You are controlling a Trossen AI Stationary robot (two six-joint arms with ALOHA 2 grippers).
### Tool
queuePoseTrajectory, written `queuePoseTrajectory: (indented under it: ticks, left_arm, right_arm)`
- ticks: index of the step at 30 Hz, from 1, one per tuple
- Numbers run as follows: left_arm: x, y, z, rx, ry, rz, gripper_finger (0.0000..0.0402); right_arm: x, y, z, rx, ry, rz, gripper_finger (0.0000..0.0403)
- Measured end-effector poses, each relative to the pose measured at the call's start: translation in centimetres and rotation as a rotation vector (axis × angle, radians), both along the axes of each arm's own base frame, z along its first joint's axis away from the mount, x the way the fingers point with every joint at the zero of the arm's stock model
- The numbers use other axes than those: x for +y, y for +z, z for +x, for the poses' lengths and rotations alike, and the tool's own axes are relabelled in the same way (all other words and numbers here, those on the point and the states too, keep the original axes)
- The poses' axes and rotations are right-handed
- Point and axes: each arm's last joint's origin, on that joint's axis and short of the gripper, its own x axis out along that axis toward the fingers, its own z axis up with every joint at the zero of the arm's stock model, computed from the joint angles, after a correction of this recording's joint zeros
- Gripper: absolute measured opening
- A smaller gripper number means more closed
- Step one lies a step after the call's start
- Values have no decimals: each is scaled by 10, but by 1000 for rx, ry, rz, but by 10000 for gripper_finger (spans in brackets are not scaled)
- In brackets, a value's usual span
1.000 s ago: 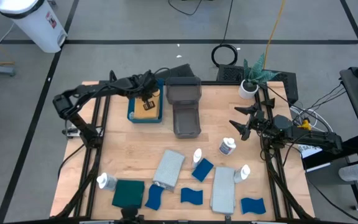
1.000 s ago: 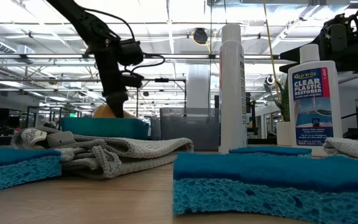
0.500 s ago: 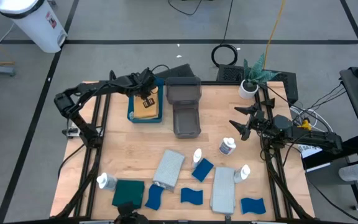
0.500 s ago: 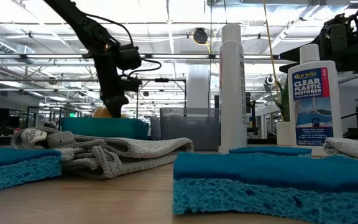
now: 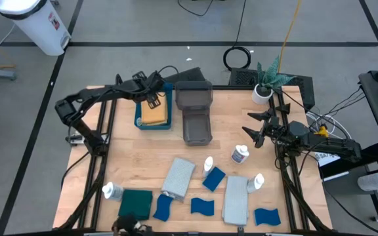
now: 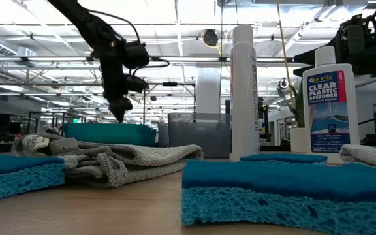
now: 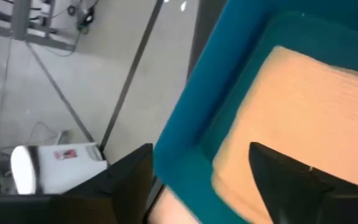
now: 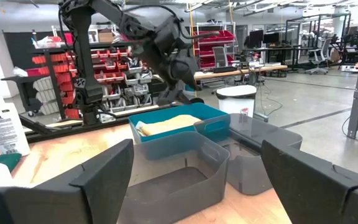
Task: Pick & Place Kitchen Items
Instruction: Put the white plastic restorer bottle into the top black bin
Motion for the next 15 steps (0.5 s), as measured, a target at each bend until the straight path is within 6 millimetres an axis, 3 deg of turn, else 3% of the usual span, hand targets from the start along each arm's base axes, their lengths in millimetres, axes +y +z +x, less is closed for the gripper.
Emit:
queuePoseTrajectory:
  ticks: [8, 15]
  left_arm:
    - [-55, 64, -9, -148, -69, 25, 295]
    - [-114, 120, -43, -491, -248, -29, 281]
  right_arm:
    - [0, 0, 0, 0, 0, 0, 334]
    - [0, 0, 0, 1, -1, 0, 334]
